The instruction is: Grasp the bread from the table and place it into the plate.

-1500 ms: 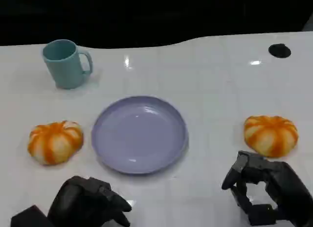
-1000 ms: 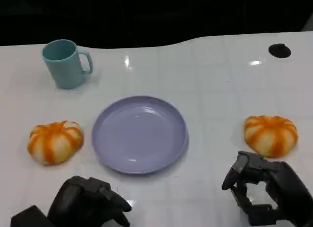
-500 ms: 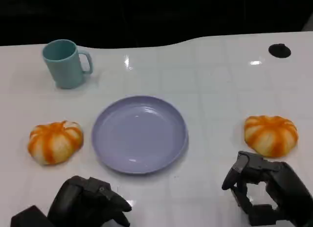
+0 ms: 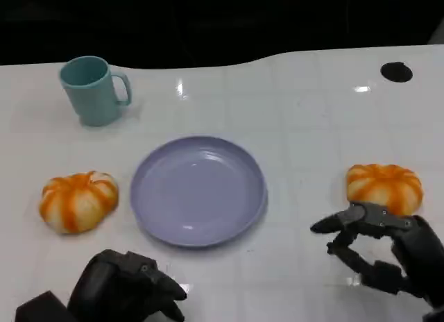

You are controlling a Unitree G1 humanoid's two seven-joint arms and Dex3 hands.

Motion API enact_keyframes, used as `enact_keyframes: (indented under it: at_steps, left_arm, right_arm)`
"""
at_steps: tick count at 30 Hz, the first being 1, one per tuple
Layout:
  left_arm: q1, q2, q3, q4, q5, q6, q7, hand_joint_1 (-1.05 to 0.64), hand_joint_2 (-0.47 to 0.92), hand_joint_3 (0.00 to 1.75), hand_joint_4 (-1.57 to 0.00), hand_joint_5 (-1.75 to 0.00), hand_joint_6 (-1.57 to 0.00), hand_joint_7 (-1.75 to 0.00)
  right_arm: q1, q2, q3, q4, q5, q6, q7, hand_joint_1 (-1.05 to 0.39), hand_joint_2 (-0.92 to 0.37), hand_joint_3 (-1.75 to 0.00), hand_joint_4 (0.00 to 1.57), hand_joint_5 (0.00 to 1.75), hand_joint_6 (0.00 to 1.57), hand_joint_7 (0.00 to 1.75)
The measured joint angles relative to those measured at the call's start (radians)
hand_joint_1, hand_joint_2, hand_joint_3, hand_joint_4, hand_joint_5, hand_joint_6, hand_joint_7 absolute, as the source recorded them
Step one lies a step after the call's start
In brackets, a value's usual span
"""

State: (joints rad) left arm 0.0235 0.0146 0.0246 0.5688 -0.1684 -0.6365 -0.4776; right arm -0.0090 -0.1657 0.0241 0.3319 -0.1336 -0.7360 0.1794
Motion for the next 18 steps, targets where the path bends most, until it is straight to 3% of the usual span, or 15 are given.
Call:
enact_keyframes:
  at_steps: [4, 10, 18]
  left_arm:
    - [-0.002, 0.0, 0.0, 0.0, 0.0, 0.001, 0.0, -1.05, 0.9, 0.0, -1.43, -0.69, -1.57, -0.27]
    - [-0.005, -0.002, 0.0, 0.008, 0.0, 0.001, 0.0, -1.05, 0.9, 0.0, -1.43, -0.69, -1.57, -0.27]
    - [-0.007, -0.004, -0.002, 0.008, 0.003, 0.001, 0.005, -1.05, 0.9, 0.0, -1.43, -0.69, -1.57, -0.27]
  right_arm:
    - [-0.022, -0.036, -0.021, -0.003, -0.141, -0.001, -0.104, -0.39, -0.92, -0.17, 0.39, 0.41, 0.55, 0.01]
    - [-0.041, -0.11, -0.023, -0.046, -0.347, 0.016, -0.235, -0.46, -0.92, -0.11, 0.25, 0.32, 0.43, 0.0]
    - [-0.048, -0.192, -0.005, -0.167, -0.641, 0.201, -0.365, -0.58, -0.92, -0.14, 0.05, 0.32, 0.3, 0.0]
